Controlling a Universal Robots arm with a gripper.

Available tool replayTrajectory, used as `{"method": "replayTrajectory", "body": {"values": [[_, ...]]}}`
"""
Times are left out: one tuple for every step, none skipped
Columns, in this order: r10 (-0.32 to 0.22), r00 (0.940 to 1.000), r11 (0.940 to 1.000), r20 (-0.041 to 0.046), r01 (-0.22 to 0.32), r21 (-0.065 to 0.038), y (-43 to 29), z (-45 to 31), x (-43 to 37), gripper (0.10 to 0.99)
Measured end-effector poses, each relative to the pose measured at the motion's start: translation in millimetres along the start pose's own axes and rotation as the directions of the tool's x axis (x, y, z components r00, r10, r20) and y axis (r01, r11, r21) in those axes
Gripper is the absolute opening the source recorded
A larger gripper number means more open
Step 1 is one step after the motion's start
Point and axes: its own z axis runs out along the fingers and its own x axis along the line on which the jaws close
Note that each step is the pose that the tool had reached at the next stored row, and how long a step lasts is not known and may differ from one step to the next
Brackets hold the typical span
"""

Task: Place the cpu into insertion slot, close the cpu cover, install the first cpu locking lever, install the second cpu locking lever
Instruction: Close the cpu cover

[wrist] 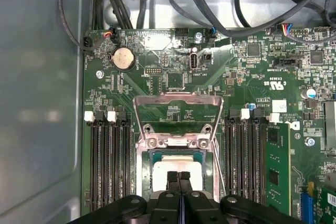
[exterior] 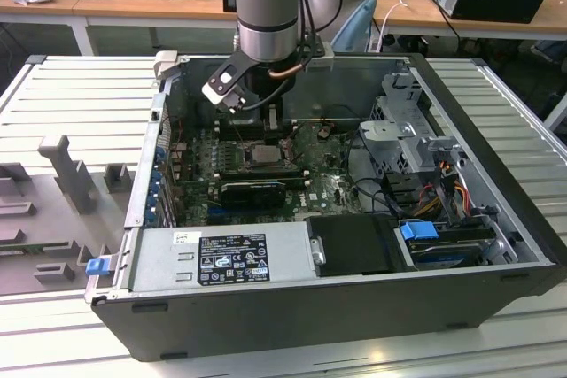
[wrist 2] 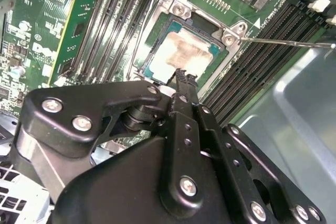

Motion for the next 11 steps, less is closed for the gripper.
{"method": "replayTrajectory", "body": {"values": [[0.0,1.0,1.0,-0.0002,0.0,0.0,0.0,-0.3,0.0,0.106],[0.0,1.0,1.0,-0.0001,0.0,0.0,0.0,-0.8,0.0,0.106],[0.0,1.0,1.0,-0.0004,0.0,0.0,0.1,-1.0,0.0,0.106],[0.0,1.0,1.0,-0.0003,0.0,0.0,0.1,-1.8,0.0,0.106],[0.0,1.0,1.0,-0.0003,0.0,0.0,0.3,-2.9,0.2,0.106],[0.0,1.0,1.0,-0.0003,0.0,0.0,0.4,-4.0,0.4,0.106],[0.0,1.0,1.0,-0.0003,0.0,0.0,0.4,-4.7,0.6,0.106],[0.0,1.0,1.0,-0.0003,0.0,0.0,0.4,-5.4,0.8,0.106],[0.0,1.0,1.0,-0.0003,0.0,0.0,0.6,-6.9,0.9,0.106],[0.0,1.0,1.0,-0.0003,0.0,0.0,0.6,-7.8,0.9,0.106],[0.0,1.0,1.0,-0.0003,0.0,0.0,0.6,-8.3,1.0,0.106]]}}
